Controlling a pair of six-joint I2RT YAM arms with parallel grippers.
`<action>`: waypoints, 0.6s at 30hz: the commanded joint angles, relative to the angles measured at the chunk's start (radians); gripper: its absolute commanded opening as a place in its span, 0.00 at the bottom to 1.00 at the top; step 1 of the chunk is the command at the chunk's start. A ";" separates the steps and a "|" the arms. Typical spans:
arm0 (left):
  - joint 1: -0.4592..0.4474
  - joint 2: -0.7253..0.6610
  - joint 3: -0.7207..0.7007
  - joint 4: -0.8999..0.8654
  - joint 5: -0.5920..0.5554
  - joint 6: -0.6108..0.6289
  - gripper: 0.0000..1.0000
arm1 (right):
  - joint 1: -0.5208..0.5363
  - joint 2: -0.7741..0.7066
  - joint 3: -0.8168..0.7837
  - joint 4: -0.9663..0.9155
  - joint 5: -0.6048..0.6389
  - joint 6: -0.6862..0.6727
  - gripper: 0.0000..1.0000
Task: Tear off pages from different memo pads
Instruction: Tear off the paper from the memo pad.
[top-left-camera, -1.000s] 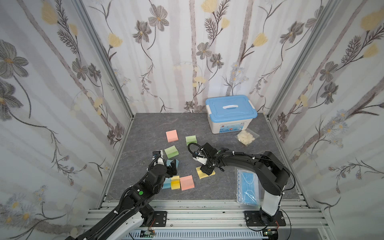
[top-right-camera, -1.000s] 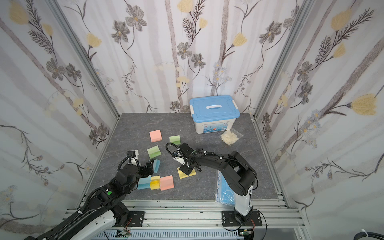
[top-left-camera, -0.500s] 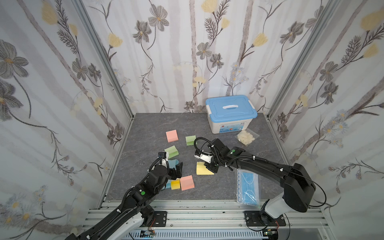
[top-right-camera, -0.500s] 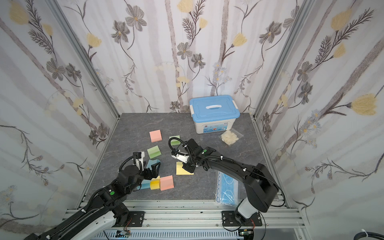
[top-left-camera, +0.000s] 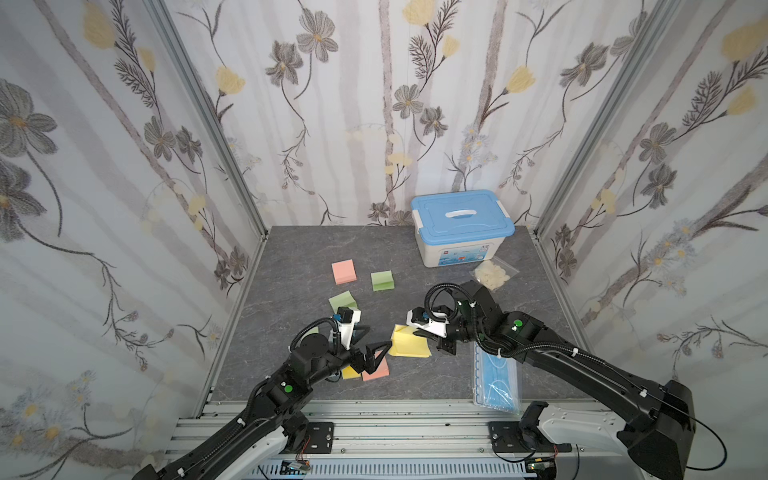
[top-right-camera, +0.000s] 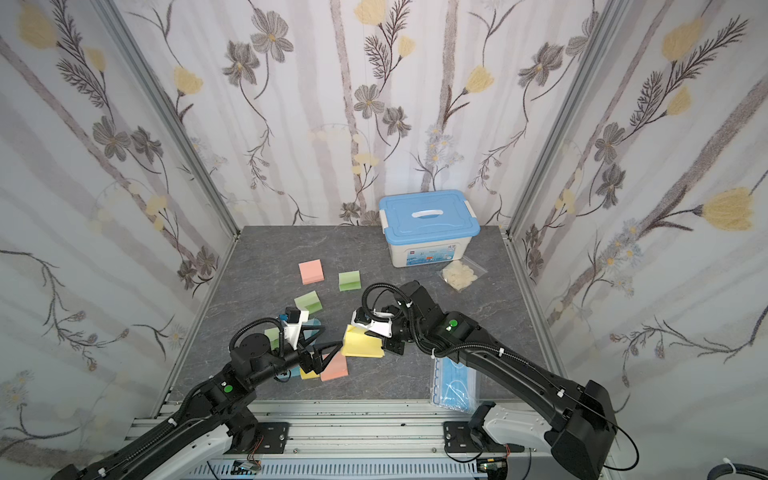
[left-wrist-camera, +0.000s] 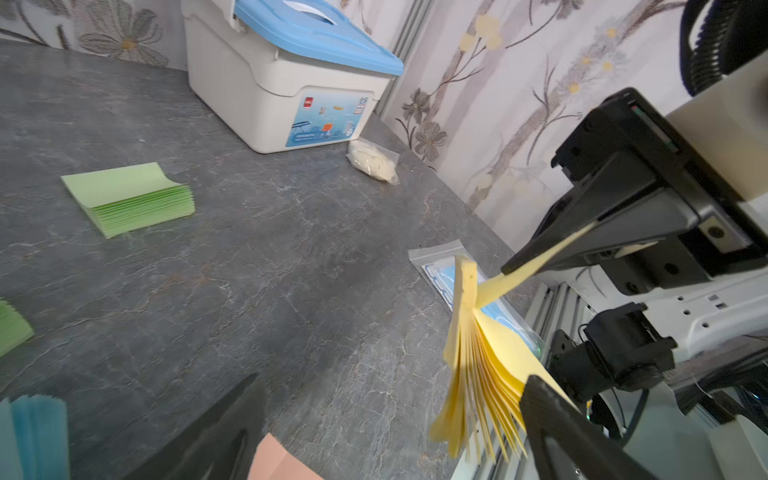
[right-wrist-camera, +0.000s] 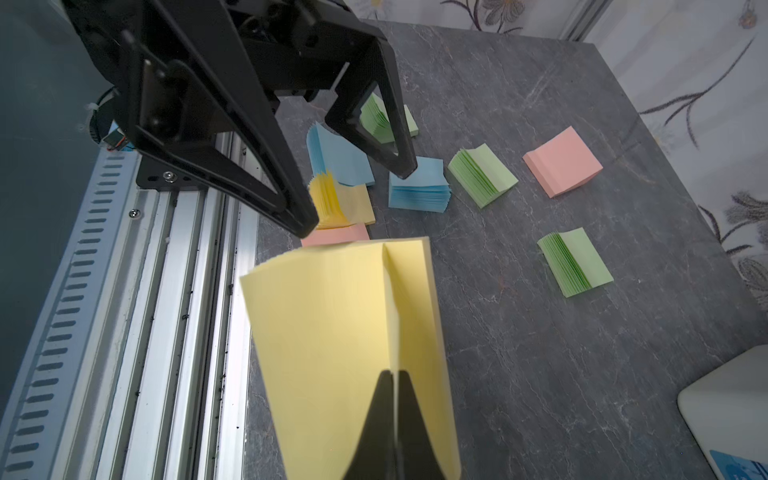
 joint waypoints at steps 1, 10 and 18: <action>-0.003 0.018 -0.002 0.106 0.143 0.020 0.97 | 0.001 -0.022 -0.009 0.032 -0.070 -0.054 0.00; -0.018 0.094 0.021 0.128 0.214 0.020 0.96 | 0.001 -0.046 -0.019 0.031 -0.108 -0.060 0.00; -0.019 0.064 0.015 0.116 0.177 0.017 0.95 | 0.006 -0.048 -0.056 0.031 -0.128 -0.093 0.00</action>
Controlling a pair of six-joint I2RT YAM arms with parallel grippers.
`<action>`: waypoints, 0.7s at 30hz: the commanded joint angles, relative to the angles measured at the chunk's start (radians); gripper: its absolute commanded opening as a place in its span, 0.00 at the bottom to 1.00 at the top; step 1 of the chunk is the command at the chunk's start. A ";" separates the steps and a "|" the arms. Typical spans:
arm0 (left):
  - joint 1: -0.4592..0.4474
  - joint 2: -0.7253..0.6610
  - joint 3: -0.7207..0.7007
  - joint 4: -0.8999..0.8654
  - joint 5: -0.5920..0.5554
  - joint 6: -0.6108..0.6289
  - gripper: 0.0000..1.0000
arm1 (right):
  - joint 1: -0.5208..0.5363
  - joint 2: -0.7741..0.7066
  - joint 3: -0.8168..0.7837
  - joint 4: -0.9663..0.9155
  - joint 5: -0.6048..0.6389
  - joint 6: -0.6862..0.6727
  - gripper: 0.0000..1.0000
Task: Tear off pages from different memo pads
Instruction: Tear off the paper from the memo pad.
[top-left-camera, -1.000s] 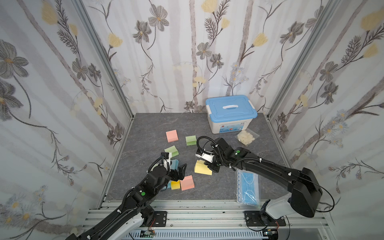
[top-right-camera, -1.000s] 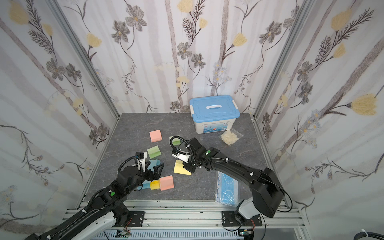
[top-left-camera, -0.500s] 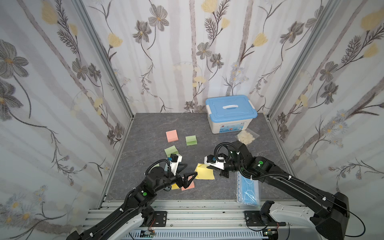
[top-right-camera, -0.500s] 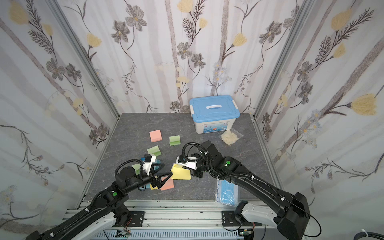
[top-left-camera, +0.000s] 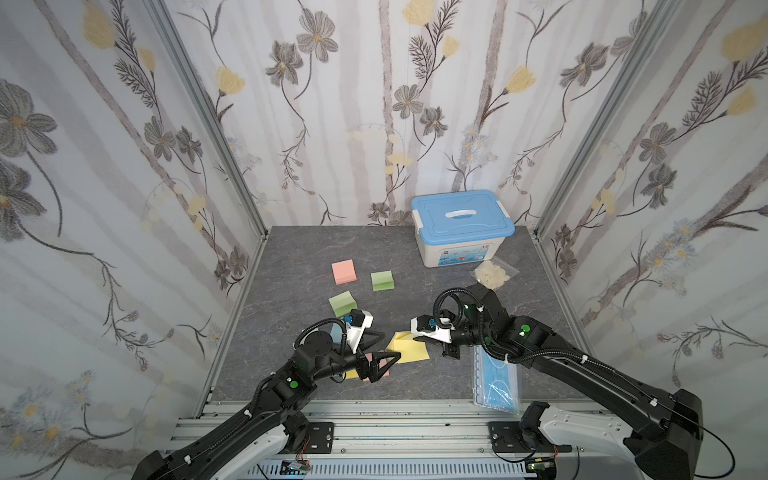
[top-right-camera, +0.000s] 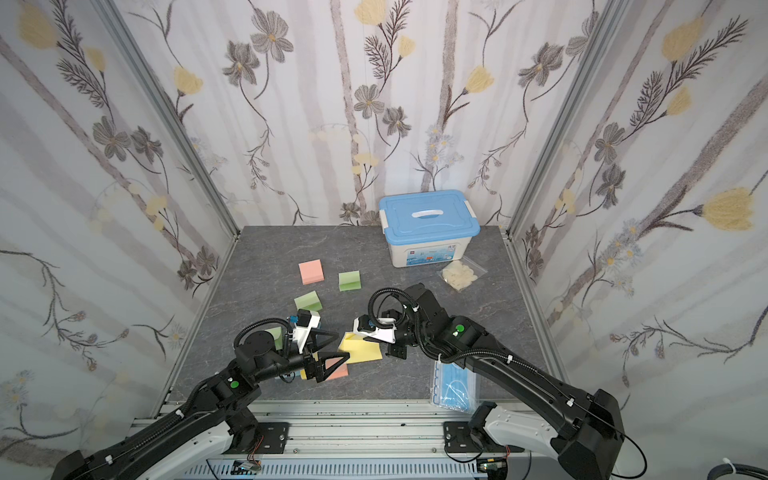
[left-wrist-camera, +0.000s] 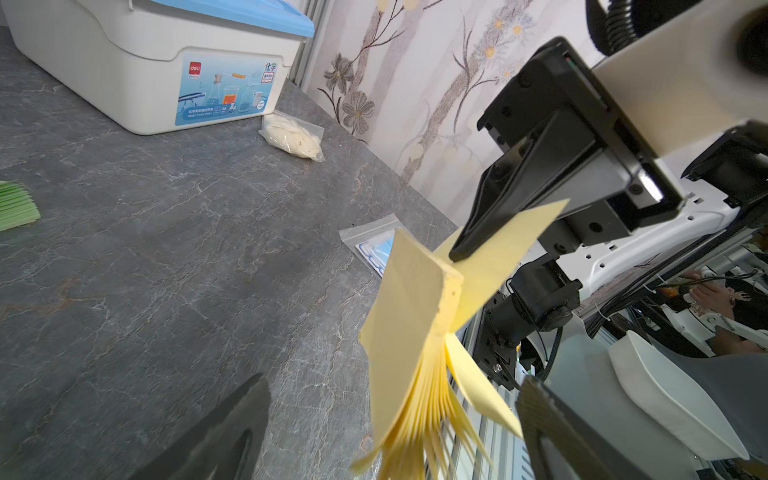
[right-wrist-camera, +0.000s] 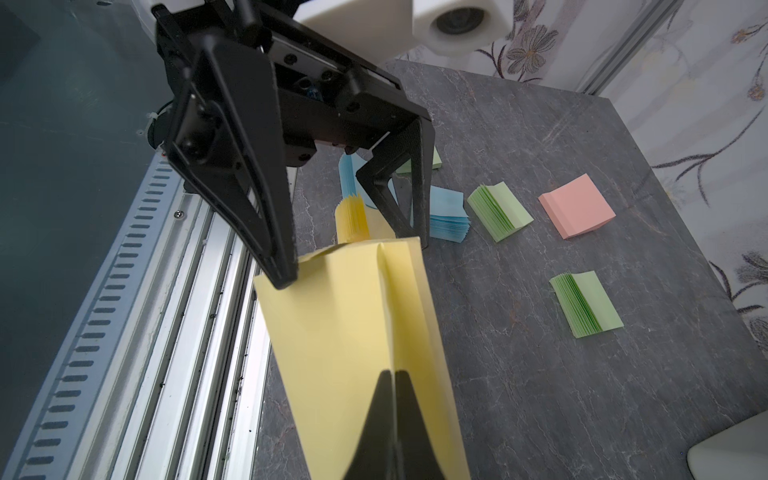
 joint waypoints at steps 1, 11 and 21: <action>0.000 -0.013 0.002 0.026 -0.016 0.013 0.95 | 0.004 0.000 -0.019 0.013 -0.047 -0.039 0.00; -0.010 0.000 0.003 0.044 0.008 0.011 0.83 | 0.010 0.006 -0.011 0.015 -0.065 -0.023 0.00; -0.029 0.067 0.035 0.040 0.040 0.023 0.30 | 0.011 -0.007 -0.008 0.018 -0.029 -0.018 0.00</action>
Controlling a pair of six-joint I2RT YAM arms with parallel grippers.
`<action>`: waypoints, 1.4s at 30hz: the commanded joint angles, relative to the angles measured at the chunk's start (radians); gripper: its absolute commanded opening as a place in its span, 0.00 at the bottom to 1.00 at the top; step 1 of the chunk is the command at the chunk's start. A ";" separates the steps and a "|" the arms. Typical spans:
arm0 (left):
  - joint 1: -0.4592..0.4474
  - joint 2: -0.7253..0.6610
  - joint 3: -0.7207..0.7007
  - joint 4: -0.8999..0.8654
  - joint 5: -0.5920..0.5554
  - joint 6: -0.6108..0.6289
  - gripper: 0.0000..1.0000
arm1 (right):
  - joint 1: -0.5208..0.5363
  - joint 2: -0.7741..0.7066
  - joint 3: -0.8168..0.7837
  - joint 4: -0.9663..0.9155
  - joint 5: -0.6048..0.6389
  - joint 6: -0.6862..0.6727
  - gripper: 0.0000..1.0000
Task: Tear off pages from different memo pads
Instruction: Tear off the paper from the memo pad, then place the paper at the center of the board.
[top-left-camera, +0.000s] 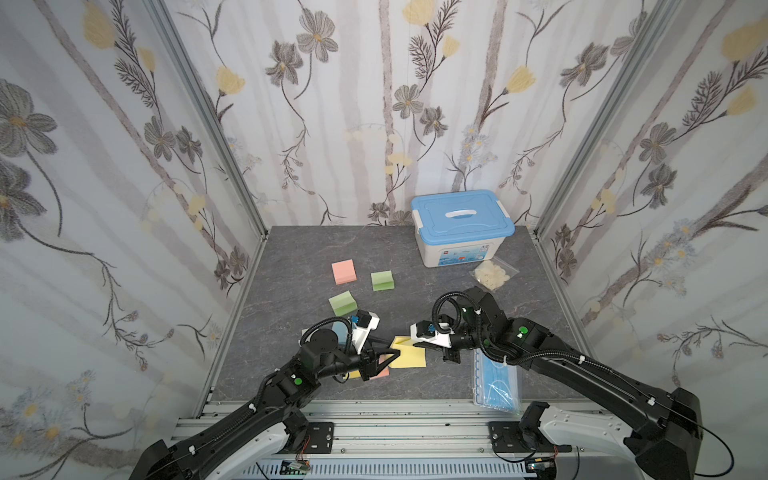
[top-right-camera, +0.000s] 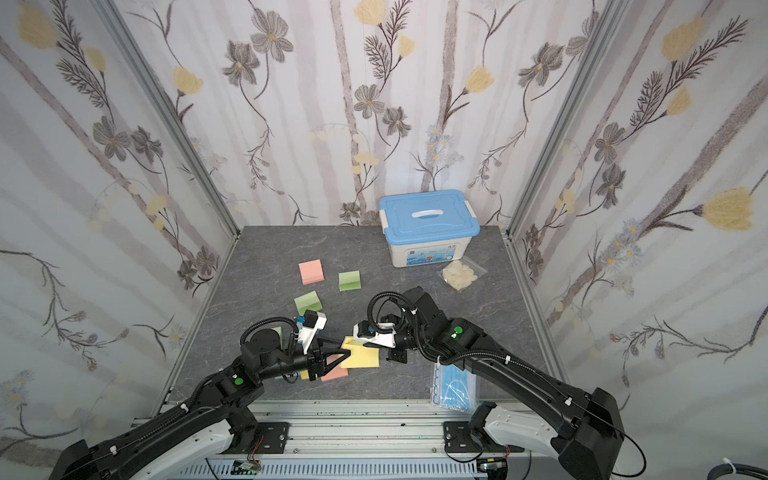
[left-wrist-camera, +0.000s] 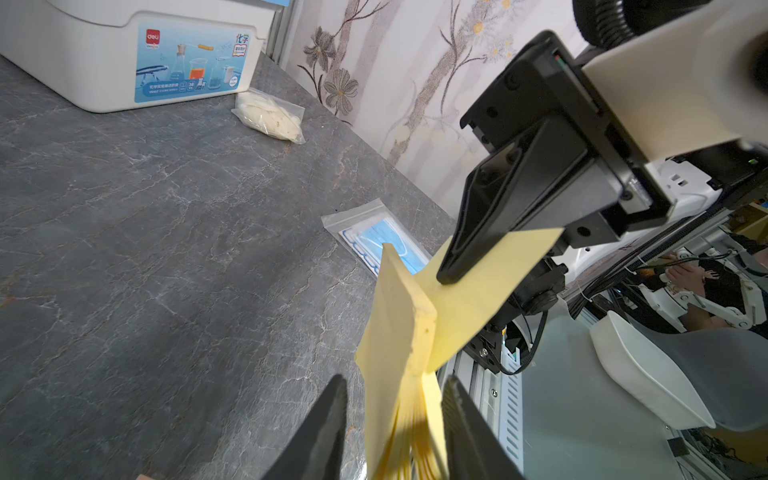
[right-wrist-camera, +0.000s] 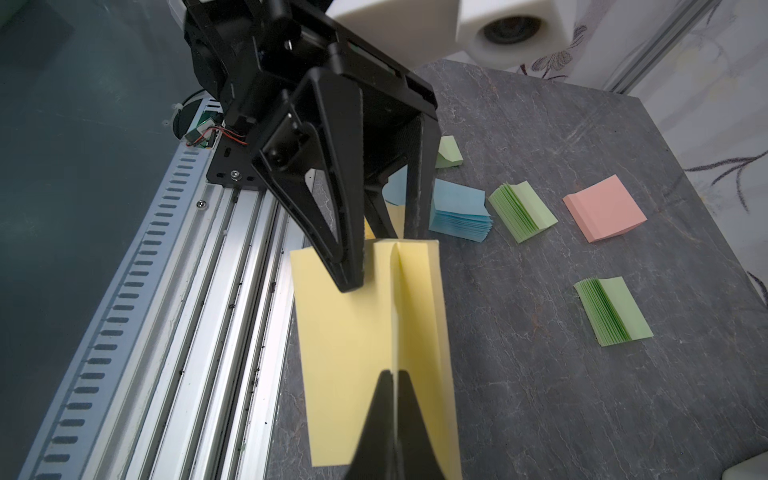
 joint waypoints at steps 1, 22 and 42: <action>-0.003 0.003 0.014 0.021 -0.007 0.025 0.23 | 0.000 -0.006 0.006 0.027 0.010 -0.005 0.00; -0.003 0.018 0.099 -0.289 -0.584 -0.002 0.00 | -0.081 0.142 0.007 0.283 0.612 -0.380 0.00; -0.002 -0.110 0.058 -0.334 -0.724 -0.036 0.00 | -0.485 0.904 0.551 0.141 0.434 -0.816 0.00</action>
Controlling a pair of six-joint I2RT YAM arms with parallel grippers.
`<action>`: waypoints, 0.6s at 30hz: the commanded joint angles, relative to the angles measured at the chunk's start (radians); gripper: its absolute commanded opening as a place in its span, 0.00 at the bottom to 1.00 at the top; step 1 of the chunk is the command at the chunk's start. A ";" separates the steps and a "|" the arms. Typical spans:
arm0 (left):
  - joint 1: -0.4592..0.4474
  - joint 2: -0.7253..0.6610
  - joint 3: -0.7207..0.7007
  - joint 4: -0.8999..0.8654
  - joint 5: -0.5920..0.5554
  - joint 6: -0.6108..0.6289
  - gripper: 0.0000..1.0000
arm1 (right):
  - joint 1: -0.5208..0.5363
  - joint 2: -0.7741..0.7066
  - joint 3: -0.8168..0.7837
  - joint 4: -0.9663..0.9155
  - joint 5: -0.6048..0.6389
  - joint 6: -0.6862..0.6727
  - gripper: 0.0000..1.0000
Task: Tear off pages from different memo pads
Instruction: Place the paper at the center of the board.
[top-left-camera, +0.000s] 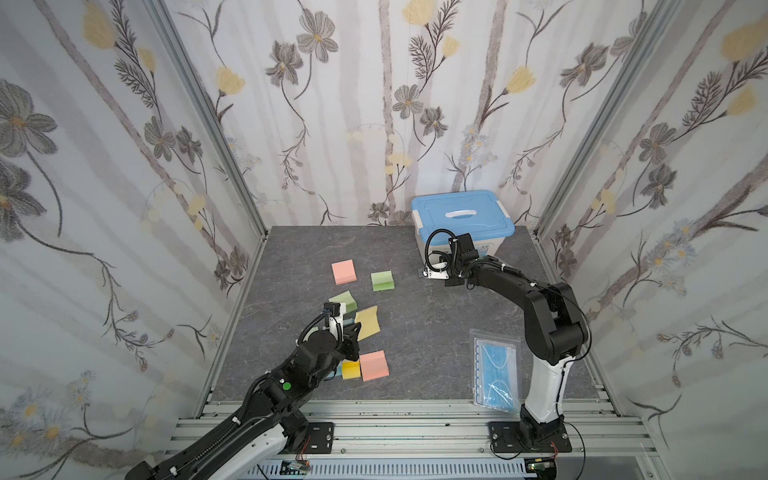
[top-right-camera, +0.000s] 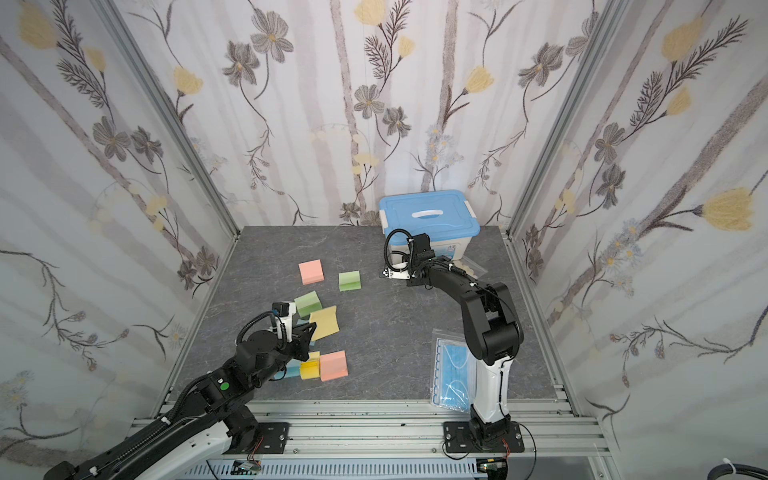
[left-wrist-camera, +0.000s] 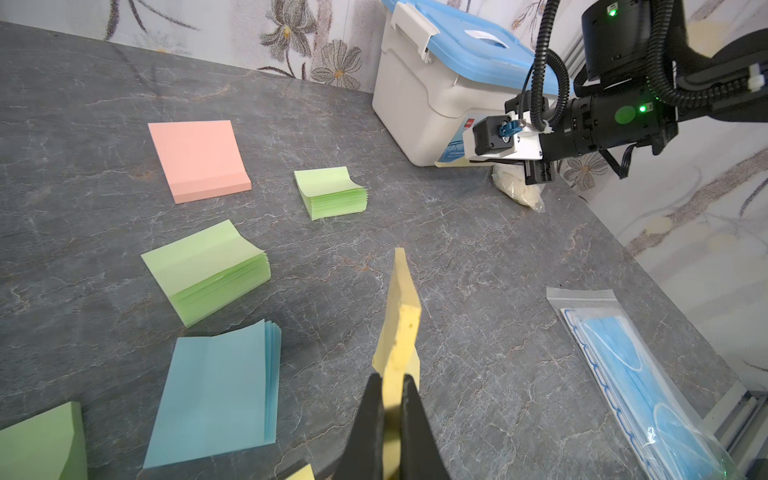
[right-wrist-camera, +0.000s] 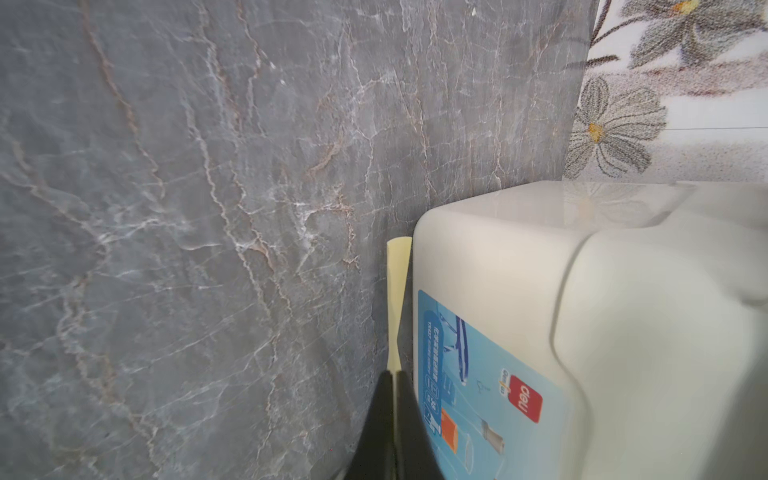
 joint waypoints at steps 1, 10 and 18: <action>0.001 0.016 0.000 0.019 -0.005 -0.005 0.00 | -0.013 0.052 0.036 -0.015 -0.036 -0.033 0.00; 0.000 0.058 0.029 0.008 -0.029 -0.013 0.00 | -0.035 0.032 0.014 -0.018 -0.047 -0.018 0.57; 0.001 0.231 0.190 0.015 0.033 -0.114 0.00 | -0.020 -0.348 -0.169 0.129 -0.178 0.344 1.00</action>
